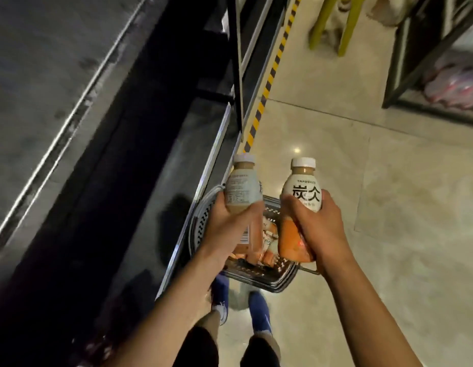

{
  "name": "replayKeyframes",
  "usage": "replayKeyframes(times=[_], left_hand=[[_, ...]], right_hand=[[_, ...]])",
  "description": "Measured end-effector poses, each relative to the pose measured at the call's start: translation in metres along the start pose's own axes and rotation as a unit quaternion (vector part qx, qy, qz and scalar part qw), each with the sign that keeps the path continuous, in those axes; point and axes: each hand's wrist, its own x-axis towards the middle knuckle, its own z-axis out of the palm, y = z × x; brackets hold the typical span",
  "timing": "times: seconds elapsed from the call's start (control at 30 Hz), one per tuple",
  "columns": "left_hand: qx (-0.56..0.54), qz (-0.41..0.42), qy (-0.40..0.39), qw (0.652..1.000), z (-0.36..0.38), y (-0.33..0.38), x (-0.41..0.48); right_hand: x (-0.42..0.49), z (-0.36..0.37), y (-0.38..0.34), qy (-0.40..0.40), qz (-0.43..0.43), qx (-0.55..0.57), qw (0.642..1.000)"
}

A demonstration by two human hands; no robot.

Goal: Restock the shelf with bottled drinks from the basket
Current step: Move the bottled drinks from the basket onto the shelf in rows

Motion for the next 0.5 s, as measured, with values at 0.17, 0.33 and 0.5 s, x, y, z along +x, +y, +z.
replayKeyframes(times=[0.17, 0.33, 0.5], left_hand=[[-0.045, 0.097, 0.079, 0.991, -0.029, 0.064, -0.089], [-0.097, 0.18, 0.163, 0.965, -0.071, 0.082, -0.192], [-0.089, 0.25, 0.299, 0.917, -0.138, 0.075, -0.306]], right_hand=[[-0.072, -0.005, -0.084, -0.098, -0.112, -0.001, 0.989], [-0.15, 0.016, -0.136, -0.238, -0.2, 0.017, 0.95], [-0.243, 0.051, -0.166, -0.365, -0.282, 0.002, 0.887]])
